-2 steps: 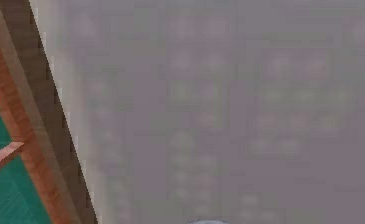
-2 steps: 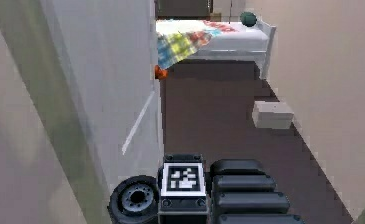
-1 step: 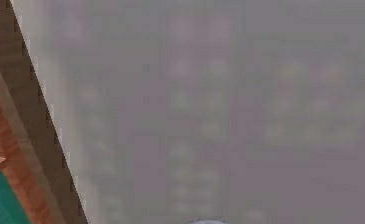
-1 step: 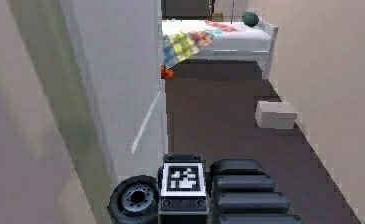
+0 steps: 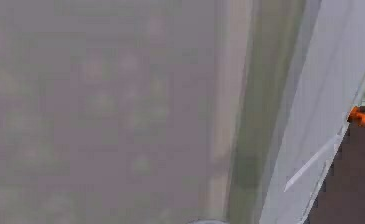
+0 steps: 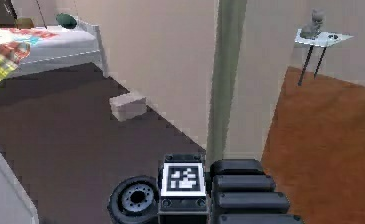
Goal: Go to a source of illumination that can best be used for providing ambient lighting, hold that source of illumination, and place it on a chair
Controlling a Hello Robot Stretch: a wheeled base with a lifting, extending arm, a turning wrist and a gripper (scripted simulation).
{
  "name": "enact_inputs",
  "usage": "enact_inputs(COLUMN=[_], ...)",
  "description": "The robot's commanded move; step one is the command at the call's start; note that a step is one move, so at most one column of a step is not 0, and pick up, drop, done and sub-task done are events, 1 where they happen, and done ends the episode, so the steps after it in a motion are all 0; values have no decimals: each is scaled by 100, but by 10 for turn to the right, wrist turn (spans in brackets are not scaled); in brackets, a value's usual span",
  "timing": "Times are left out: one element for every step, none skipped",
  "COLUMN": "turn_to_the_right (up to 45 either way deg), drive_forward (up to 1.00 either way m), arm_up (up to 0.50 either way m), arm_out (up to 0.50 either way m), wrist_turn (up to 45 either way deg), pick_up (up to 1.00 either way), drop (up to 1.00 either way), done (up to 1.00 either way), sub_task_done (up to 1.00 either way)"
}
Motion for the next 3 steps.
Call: enact_inputs(turn_to_the_right=[450, 120, 0], drive_forward=[0, 0, 100], arm_up=[0, 0, 0], arm_out=[0, 0, 0], wrist_turn=[0, 0, 0], pick_up=[0, 0, 0], drop=[0, 0, 0], done=[0, 0, 0], sub_task_done=[0, 0, 0])
